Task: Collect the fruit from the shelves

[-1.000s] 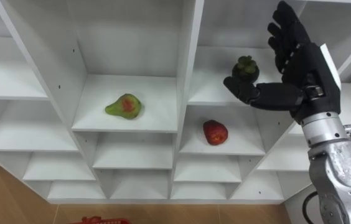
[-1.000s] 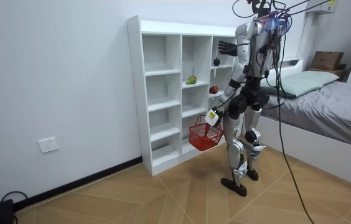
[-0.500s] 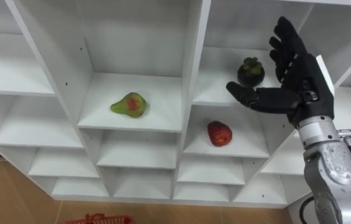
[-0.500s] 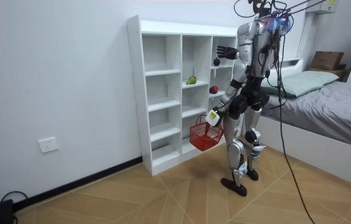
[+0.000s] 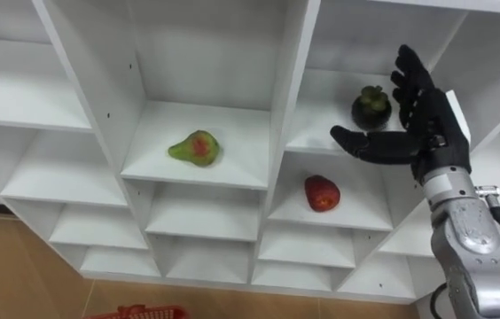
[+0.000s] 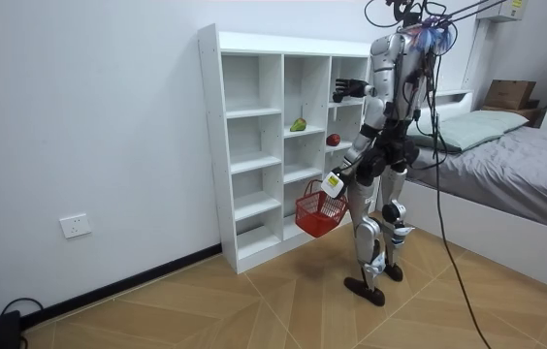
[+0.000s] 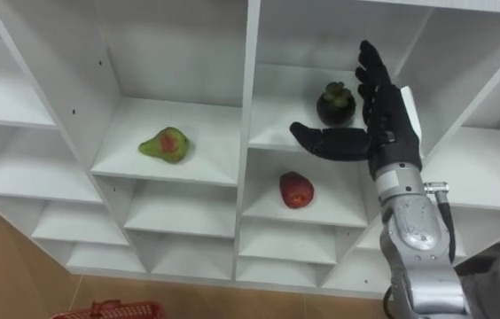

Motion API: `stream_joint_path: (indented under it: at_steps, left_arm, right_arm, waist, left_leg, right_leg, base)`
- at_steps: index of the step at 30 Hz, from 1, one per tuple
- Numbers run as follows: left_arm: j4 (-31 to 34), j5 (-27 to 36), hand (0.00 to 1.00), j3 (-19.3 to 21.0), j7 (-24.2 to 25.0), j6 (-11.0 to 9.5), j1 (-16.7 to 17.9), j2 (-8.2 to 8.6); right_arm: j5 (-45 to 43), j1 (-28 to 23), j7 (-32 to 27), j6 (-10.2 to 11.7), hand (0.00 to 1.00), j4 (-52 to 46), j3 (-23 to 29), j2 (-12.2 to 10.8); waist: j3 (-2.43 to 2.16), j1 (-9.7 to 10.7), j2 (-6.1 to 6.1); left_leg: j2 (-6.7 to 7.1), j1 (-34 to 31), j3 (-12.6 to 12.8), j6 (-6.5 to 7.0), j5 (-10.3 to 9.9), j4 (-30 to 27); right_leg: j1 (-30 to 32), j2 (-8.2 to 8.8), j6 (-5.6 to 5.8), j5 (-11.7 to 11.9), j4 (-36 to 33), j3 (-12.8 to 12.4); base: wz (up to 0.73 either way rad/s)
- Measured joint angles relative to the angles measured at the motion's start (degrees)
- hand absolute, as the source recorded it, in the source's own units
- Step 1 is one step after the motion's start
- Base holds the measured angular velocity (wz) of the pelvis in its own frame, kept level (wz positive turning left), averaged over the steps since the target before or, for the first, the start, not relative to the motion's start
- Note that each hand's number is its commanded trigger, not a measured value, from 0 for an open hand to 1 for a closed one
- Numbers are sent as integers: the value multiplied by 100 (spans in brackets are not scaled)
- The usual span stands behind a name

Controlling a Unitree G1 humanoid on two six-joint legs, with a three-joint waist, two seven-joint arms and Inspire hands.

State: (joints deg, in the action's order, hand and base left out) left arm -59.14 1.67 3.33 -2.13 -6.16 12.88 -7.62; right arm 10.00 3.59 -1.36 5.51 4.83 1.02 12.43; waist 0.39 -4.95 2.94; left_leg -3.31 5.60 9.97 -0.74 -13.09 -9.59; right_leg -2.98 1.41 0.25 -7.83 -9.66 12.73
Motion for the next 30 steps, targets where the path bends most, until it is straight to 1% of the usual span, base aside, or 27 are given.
stream_joint_path:
  at_steps: [3, 6, 9, 13, 16, 19, 22, 24, 27, 30]
  left_arm:
    - [0, -2, 100, 17, -7, 18, 1, 0]
    - [1, -2, 100, 49, -8, 94, 8, 0]
    - [1, 0, 100, 56, -24, 127, 17, 0]
    - [25, 0, 100, 57, -28, 179, -3, -1]
    - [31, 1, 100, 55, -87, 208, -7, -2]
    - [32, 0, 100, 57, -88, 227, -6, -5]
    - [34, -1, 100, 102, -57, 297, -24, -3]
    - [34, 0, 100, 102, -56, 351, -29, -5]
    - [34, 1, 100, 102, -60, 371, -66, -14]
    - [34, 2, 100, 101, -60, 375, -88, -14]
  right_arm:
    - [0, 1, -21, 0, 0, 0, 0, 4]
    - [0, 20, -49, 0, 0, 0, 0, 27]
    - [23, 153, -50, -6, 0, 73, 2, 40]
    - [15, 336, -55, -10, 0, 218, 9, 129]
    - [-112, 355, -47, -11, 0, 463, 7, 130]
    - [-171, 355, -41, -56, 0, 596, 5, 130]
    - [-360, 355, -41, -58, 0, 627, 6, 130]
    - [-406, 357, -45, -58, 0, 666, 6, 132]
    - [-405, 362, -48, -78, 0, 843, 9, 132]
    - [-405, 363, -49, -81, 0, 875, 13, 132]
  waist:
    - [1, -6, 8]
    - [0, -6, 17]
    - [1, 1, 19]
    - [-2, 20, 30]
    - [-10, 17, 45]
    - [-3, 6, 44]
    - [-5, 11, 47]
    - [1, 10, 64]
    - [7, 14, 101]
    - [10, 15, 104]
  left_leg:
    - [9, -9, -28, 7, 4, 0]
    - [13, -15, -61, 10, 6, 0]
    - [13, -23, -77, 10, 7, 0]
    - [15, -46, -116, 11, 8, -3]
    - [15, -43, -128, 11, 9, -13]
    - [22, -50, -129, 14, 12, -12]
    - [20, -51, -131, 14, 12, -12]
    - [22, -51, -137, 16, 19, -12]
    - [32, -44, -146, 21, 31, -9]
    - [48, -30, -143, 33, 39, -8]
  right_leg:
    - [-3, 9, 3, -2, 0, 18]
    - [-11, 13, 5, -3, -2, 39]
    - [-13, 14, 6, -4, -1, 53]
    - [-13, 18, 8, -5, 1, 87]
    - [-20, 16, 9, -6, 1, 88]
    - [-15, 23, 11, -7, 1, 89]
    - [-11, 23, 16, -10, 3, 93]
    - [-14, 30, 16, -11, 5, 118]
    - [-16, 43, 19, -12, 9, 136]
    - [-18, 57, 21, -13, 13, 129]
  base:
    - [3]
    - [4]
    - [0]
    - [5]
    - [1]
    - [0]
    - [0]
    - [0]
    - [1]
    - [0]
